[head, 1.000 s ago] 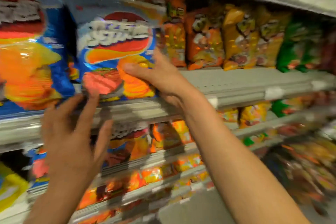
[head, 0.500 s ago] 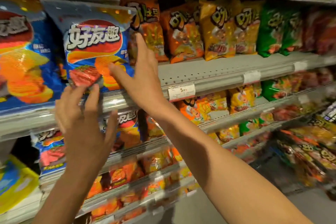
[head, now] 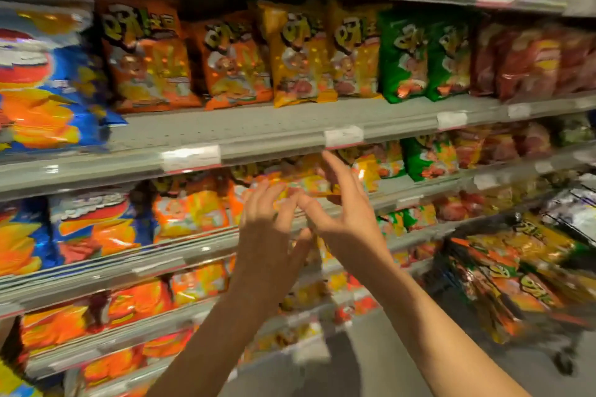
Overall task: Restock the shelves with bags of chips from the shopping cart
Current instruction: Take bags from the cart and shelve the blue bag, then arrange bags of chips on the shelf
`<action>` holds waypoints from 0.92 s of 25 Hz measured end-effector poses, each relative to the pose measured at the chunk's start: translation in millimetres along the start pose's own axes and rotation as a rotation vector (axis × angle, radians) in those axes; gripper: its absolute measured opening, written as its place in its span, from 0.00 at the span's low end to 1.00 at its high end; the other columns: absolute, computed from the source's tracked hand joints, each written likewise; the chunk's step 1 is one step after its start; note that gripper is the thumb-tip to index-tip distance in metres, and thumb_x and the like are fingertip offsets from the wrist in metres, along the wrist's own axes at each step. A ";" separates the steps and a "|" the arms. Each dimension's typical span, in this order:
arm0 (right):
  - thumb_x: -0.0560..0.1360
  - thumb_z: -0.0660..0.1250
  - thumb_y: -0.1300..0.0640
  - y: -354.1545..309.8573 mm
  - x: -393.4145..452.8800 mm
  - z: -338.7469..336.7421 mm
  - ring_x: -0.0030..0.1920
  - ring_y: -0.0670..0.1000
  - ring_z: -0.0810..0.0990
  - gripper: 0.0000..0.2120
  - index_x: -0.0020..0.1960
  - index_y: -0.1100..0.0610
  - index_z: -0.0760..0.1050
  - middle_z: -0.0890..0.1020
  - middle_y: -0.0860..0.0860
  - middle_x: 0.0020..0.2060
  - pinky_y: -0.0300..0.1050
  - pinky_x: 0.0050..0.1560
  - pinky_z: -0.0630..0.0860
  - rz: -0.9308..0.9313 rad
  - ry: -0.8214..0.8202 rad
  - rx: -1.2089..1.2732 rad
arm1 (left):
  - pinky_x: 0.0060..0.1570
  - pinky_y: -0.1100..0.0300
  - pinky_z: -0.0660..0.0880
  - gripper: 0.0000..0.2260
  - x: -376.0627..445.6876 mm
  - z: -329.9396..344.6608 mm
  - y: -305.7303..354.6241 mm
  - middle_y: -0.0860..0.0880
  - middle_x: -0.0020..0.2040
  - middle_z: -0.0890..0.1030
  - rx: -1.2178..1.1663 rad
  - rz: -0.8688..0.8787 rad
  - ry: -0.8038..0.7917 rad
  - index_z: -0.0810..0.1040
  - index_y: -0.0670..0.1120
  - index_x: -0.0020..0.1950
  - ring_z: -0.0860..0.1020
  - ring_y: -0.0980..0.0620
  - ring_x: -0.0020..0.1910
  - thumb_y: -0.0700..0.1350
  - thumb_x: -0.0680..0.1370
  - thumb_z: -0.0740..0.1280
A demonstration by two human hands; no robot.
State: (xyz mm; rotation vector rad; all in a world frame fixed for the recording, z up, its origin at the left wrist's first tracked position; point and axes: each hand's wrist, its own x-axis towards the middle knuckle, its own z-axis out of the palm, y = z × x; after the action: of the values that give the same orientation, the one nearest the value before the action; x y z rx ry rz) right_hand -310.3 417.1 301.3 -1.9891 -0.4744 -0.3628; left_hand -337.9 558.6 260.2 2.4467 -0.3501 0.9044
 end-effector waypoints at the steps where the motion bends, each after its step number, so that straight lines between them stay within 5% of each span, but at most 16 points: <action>1: 0.76 0.70 0.46 18.3 -10.0 -32.6 0.71 0.38 0.68 0.33 0.77 0.37 0.58 0.70 0.42 0.71 0.52 0.71 0.70 0.054 0.021 -0.008 | 0.70 0.37 0.65 0.22 2.9 24.2 21.3 0.33 0.67 0.75 -0.046 0.021 -0.022 0.78 0.36 0.66 0.70 0.32 0.70 0.44 0.75 0.74; 10: 0.77 0.71 0.47 149.1 -112.3 -263.2 0.66 0.41 0.75 0.33 0.77 0.38 0.59 0.76 0.43 0.67 0.45 0.67 0.73 0.428 0.311 -0.157 | 0.65 0.36 0.70 0.23 29.9 220.8 187.8 0.33 0.64 0.75 -0.354 0.227 -0.302 0.75 0.35 0.68 0.73 0.31 0.66 0.50 0.79 0.62; 18: 0.76 0.73 0.62 255.7 -140.1 -359.7 0.58 0.39 0.78 0.30 0.70 0.40 0.67 0.78 0.42 0.57 0.31 0.49 0.77 0.703 0.495 -0.209 | 0.71 0.51 0.64 0.23 86.9 397.1 279.9 0.41 0.68 0.73 -0.532 0.239 -0.593 0.75 0.43 0.72 0.70 0.41 0.69 0.48 0.78 0.72; 21: 0.76 0.73 0.61 296.5 -120.7 -393.2 0.61 0.49 0.78 0.29 0.74 0.50 0.68 0.79 0.49 0.56 0.30 0.48 0.77 0.842 0.561 -0.167 | 0.71 0.49 0.66 0.25 125.2 464.2 293.2 0.42 0.69 0.72 -0.548 0.221 -0.714 0.73 0.42 0.73 0.69 0.41 0.70 0.48 0.78 0.71; 23: 0.77 0.72 0.58 320.2 -100.5 -411.8 0.61 0.45 0.78 0.29 0.74 0.49 0.67 0.79 0.48 0.57 0.28 0.48 0.76 0.881 0.579 -0.162 | 0.73 0.51 0.62 0.26 152.9 504.3 294.5 0.46 0.72 0.68 -0.549 0.175 -0.818 0.68 0.46 0.77 0.64 0.46 0.73 0.50 0.80 0.68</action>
State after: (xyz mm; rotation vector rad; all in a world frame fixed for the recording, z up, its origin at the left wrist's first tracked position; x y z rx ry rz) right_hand -265.6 -100.0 187.9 -1.9202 0.7984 -0.3873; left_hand -72.5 29.5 141.3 2.1523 -0.9570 -0.1880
